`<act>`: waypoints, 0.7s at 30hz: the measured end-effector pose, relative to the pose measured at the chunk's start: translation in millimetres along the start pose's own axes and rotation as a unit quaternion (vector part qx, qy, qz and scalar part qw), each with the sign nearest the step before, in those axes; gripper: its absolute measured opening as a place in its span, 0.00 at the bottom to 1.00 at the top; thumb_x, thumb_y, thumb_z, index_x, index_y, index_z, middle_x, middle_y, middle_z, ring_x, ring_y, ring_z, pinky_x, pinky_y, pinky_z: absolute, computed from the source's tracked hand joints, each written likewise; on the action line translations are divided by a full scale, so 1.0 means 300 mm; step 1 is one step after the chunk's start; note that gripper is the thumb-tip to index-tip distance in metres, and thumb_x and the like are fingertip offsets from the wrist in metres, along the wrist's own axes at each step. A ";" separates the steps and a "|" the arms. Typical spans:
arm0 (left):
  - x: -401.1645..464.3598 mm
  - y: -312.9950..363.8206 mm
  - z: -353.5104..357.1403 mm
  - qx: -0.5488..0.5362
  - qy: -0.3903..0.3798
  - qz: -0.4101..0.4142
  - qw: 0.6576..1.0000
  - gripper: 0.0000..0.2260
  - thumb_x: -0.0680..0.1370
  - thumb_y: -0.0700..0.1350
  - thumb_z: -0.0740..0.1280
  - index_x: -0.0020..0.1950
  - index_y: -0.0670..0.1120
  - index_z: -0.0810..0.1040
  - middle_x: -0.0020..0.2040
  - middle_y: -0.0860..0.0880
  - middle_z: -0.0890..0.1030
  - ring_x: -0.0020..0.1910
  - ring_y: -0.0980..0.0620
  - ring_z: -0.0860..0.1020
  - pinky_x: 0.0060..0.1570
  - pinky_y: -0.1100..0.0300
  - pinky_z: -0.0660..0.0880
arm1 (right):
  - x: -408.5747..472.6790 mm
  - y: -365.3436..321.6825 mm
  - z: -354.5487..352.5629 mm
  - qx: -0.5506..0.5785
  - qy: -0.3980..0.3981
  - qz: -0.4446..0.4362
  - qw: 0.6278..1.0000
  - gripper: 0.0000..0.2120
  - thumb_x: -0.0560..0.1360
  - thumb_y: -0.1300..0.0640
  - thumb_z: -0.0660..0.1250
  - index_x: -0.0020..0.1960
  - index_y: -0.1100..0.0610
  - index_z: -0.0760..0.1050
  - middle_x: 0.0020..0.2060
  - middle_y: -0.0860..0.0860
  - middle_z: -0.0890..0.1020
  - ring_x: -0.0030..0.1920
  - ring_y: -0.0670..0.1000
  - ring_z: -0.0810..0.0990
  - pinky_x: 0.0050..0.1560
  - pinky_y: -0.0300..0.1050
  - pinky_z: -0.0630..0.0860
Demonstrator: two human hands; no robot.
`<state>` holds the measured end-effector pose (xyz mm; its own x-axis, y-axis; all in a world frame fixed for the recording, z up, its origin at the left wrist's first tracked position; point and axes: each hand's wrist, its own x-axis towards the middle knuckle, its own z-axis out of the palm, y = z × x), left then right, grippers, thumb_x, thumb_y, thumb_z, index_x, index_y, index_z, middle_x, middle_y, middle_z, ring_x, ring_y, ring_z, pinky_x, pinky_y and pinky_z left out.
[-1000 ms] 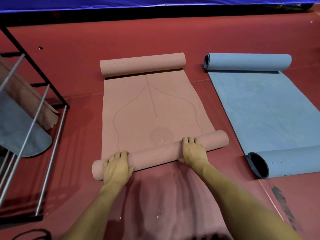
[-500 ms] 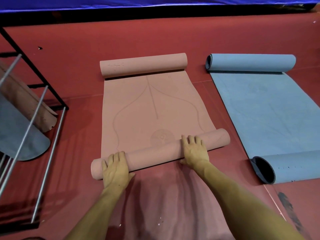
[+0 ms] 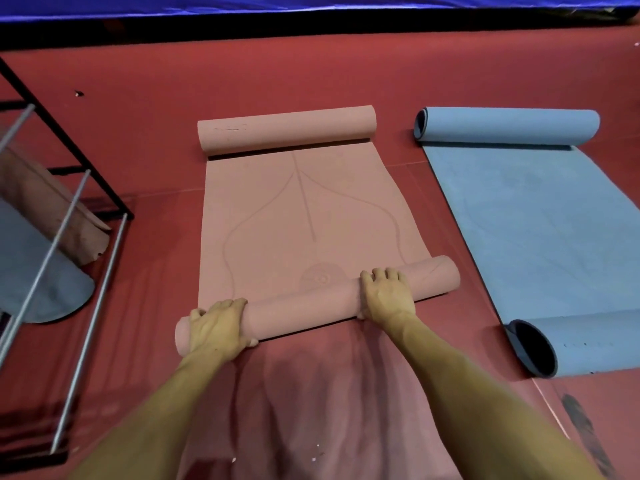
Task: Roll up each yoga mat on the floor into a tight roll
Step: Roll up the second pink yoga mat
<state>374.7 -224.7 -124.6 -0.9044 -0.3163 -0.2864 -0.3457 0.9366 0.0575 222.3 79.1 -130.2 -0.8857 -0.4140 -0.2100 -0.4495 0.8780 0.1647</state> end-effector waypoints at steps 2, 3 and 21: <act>-0.003 -0.014 -0.015 -0.007 -0.025 0.001 1.000 0.30 0.65 0.67 0.76 0.63 0.60 0.73 0.61 0.58 0.79 0.62 0.53 0.77 0.62 0.49 0.66 | -0.008 0.003 -0.013 -0.004 -0.007 -0.008 1.000 0.35 0.65 0.40 0.78 0.64 0.57 0.74 0.57 0.57 0.80 0.58 0.61 0.78 0.59 0.56 0.74; -0.009 -0.015 -0.022 -0.003 -0.039 0.002 0.999 0.30 0.64 0.68 0.77 0.62 0.59 0.74 0.60 0.58 0.79 0.61 0.53 0.78 0.60 0.49 0.66 | -0.018 0.001 -0.018 -0.004 -0.013 -0.010 1.000 0.35 0.65 0.39 0.78 0.64 0.56 0.74 0.57 0.56 0.80 0.58 0.61 0.78 0.59 0.55 0.73; -0.234 -0.090 -0.046 -0.068 -0.176 0.028 0.982 0.40 0.52 0.69 0.77 0.65 0.69 0.74 0.57 0.64 0.82 0.60 0.54 0.80 0.59 0.52 0.70 | -0.377 -0.073 -0.028 0.044 -0.114 0.030 0.992 0.26 0.74 0.54 0.71 0.70 0.56 0.67 0.63 0.55 0.78 0.63 0.60 0.76 0.61 0.55 0.73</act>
<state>444.0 -229.7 -93.0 -0.7893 -0.1705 -0.5899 -0.3489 0.9151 0.2023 331.4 104.6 -102.1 -0.8570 -0.3036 -0.4163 -0.3756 0.9212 0.1014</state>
